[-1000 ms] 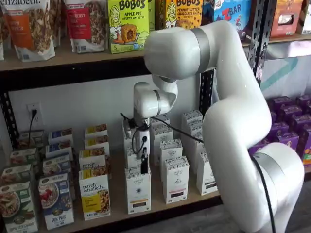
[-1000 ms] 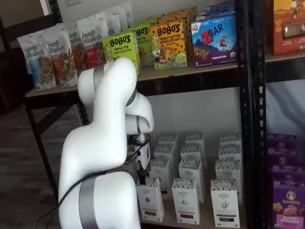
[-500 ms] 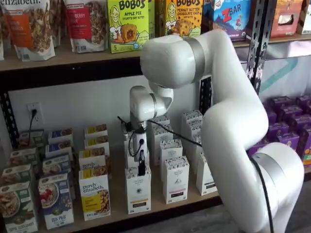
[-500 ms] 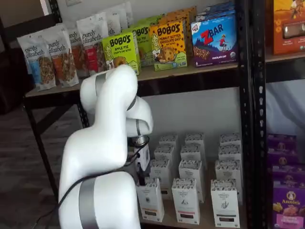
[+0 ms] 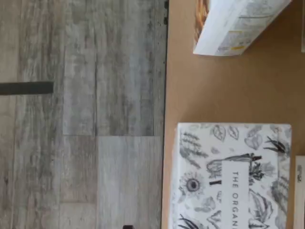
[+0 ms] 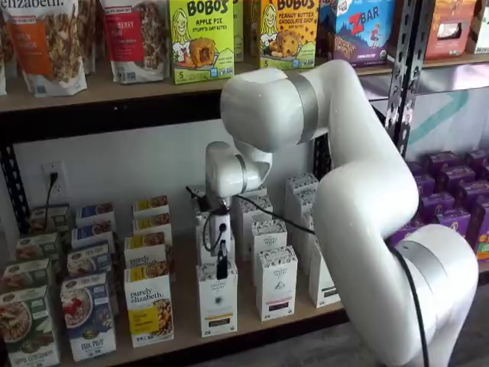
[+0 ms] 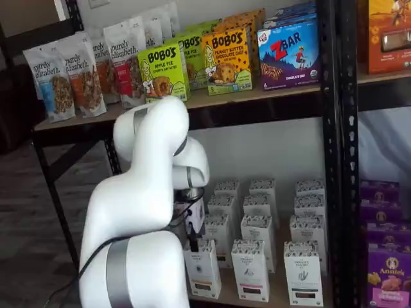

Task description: Pick up the white box with a yellow strip in the middle, on the bottom shelf, the fourth box from the left

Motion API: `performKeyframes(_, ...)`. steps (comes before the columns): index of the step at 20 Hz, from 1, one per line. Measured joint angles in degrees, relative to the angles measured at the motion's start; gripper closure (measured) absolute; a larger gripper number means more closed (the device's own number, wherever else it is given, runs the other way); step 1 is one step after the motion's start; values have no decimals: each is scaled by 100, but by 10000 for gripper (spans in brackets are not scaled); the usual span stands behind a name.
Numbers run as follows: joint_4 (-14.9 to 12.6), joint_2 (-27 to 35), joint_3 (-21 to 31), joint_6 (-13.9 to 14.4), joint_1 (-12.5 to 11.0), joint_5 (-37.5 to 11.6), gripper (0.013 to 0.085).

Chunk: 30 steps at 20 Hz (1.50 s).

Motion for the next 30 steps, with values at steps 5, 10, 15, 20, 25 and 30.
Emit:
performKeyframes(5,-131,253,-308,77,-30,70,130)
performKeyframes(10,-193,408,-458,116,-40,52,130)
performKeyframes(15,-284,510,-539,156,-72,5,130)
performKeyframes(20,-322,603,-604,178,-80,11,130)
performKeyframes(25,-359,678,-626,222,-64,-44,130)
performKeyframes(30,-420,726,-576,273,-57,-210,130)
